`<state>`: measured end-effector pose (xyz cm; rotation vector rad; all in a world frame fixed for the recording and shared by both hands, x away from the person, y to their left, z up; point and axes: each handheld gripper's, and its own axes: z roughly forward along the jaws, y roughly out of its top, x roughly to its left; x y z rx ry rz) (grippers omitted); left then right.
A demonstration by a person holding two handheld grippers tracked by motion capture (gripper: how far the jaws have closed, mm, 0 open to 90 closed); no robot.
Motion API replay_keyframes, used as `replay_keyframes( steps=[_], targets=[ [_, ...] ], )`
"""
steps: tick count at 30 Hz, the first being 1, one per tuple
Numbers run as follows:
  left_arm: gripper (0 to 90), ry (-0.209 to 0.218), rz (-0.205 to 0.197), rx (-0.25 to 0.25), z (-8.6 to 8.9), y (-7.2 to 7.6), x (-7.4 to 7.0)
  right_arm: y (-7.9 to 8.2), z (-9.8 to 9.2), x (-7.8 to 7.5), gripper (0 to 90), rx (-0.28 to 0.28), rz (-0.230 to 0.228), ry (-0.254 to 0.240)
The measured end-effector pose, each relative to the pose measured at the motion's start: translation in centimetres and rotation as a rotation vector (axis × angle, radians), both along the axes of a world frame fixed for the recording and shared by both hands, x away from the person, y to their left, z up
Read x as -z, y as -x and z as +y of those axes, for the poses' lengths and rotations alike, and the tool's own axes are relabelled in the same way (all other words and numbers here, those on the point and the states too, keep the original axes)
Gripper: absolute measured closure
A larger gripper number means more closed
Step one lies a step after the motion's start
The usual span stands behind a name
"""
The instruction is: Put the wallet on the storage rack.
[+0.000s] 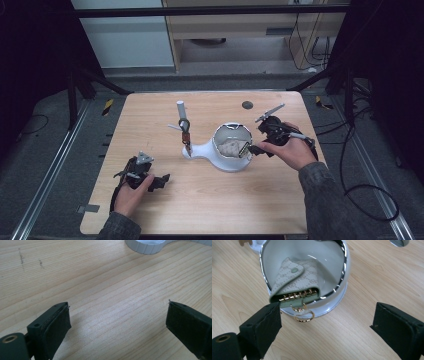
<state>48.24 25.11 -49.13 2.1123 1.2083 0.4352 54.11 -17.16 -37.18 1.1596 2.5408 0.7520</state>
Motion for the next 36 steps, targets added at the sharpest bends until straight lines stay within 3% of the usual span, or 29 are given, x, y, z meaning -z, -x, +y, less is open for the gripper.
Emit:
replay_keyframes(
  steps=[9,19,30,36],
  targets=[
    [5.2,-0.022,-0.003,-0.023,0.3,-0.2,0.3,1.4,-2.8,1.7,7.0,0.066,-0.001,-0.053],
    [5.3,-0.055,-0.017,-0.035,0.5,-0.3,0.6,3.0,-5.0,4.8,10.7,0.107,0.012,-0.069],
    [5.4,-0.072,-0.018,-0.049,0.9,-0.7,1.0,3.0,-6.9,8.5,11.7,0.193,0.016,-0.088],
    [4.1,-0.057,-0.024,-0.054,1.2,-1.0,1.2,2.8,-7.8,10.3,11.6,0.234,0.014,-0.102]
  ],
)
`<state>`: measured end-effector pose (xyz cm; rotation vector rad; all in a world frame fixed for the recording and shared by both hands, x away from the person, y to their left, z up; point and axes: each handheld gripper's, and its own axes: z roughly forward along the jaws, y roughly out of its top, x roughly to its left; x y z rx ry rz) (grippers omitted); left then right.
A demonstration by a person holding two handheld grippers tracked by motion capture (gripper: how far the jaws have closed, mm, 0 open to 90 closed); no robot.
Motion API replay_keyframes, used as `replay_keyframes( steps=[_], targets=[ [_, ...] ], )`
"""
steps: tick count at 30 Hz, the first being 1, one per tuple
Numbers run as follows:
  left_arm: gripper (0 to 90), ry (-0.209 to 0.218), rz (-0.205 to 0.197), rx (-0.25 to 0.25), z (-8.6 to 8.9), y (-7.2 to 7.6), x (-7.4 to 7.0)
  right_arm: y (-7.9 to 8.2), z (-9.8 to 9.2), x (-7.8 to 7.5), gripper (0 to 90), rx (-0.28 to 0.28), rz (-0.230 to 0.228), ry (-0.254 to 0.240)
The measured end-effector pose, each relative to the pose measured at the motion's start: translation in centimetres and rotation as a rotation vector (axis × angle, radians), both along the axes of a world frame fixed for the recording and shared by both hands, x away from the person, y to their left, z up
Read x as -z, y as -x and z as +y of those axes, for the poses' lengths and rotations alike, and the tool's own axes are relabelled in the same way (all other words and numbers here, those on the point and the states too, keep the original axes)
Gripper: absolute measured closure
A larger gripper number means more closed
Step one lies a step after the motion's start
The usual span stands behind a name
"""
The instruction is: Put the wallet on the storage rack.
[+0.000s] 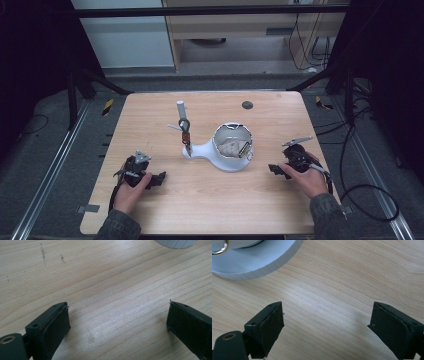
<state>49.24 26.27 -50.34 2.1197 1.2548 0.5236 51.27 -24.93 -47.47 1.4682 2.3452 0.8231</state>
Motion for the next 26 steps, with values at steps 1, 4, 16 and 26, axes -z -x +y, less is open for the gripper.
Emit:
replay_keyframes(
  steps=[1,4,16,26],
  targets=[
    [3.6,0.0,-0.002,0.0,0.0,0.0,0.0,0.0,-0.2,0.3,11.7,0.012,-0.005,-0.007],
    [2.7,0.003,-0.009,0.0,0.1,-0.1,0.1,0.0,-0.6,1.0,11.0,0.033,-0.008,-0.019],
    [0.0,0.023,-0.037,0.005,0.5,-0.5,0.5,0.1,-0.7,2.8,5.8,0.096,-0.11,0.022],
    [0.0,0.028,-0.035,0.006,0.6,-0.8,0.5,0.5,-0.1,3.8,0.2,0.148,-0.197,0.002]
  ],
)
